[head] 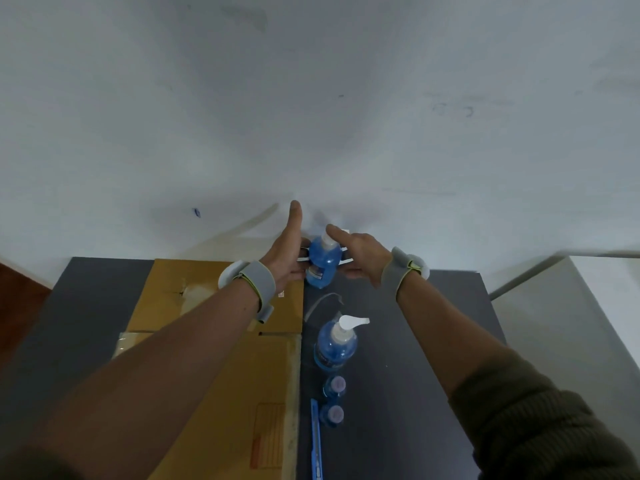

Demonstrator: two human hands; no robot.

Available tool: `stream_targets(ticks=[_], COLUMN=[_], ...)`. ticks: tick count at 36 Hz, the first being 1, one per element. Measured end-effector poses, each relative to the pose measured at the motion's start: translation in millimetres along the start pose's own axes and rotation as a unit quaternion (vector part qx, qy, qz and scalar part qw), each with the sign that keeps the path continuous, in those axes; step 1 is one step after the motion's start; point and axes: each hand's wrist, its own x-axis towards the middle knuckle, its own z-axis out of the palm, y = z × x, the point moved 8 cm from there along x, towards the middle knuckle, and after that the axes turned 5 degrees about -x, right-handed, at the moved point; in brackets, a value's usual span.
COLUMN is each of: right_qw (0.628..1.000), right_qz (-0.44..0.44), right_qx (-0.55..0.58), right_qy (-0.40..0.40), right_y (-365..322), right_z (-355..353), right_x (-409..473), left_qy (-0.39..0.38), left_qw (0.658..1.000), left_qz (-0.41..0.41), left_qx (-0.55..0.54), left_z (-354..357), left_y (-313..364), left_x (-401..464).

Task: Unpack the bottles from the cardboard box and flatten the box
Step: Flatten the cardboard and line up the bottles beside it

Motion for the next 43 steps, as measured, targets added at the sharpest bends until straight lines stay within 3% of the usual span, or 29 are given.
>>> stream_targets(ticks=[17,23,26,34,43], right_qw=[0.999,1.000,0.998,0.995,0.996], right_qz=[-0.012,0.014,0.047,0.057,0.054], right_qx=[0.004,0.016,0.024,0.021,0.049], right_qy=[0.040,0.022,-0.019,-0.084,-0.056], right_y=[2,13,35,82,93], right_z=[10,3,3,19,38], right_x=[9,-17,-42,-96,-126], left_qy=[-0.004,0.051,0.027,-0.023,-0.065], left_qw=[1.000,0.999,0.998,0.992,0.992], left_qz=[0.007,0.001,-0.027,-0.096,-0.101], left_qx=[-0.021,0.003,0.057,0.076,0.048], left_z=[-8,-13,-12,-3,12], left_y=[-14,-39,-66,-118,-130], left_x=[14,-1,-16,-59,-88])
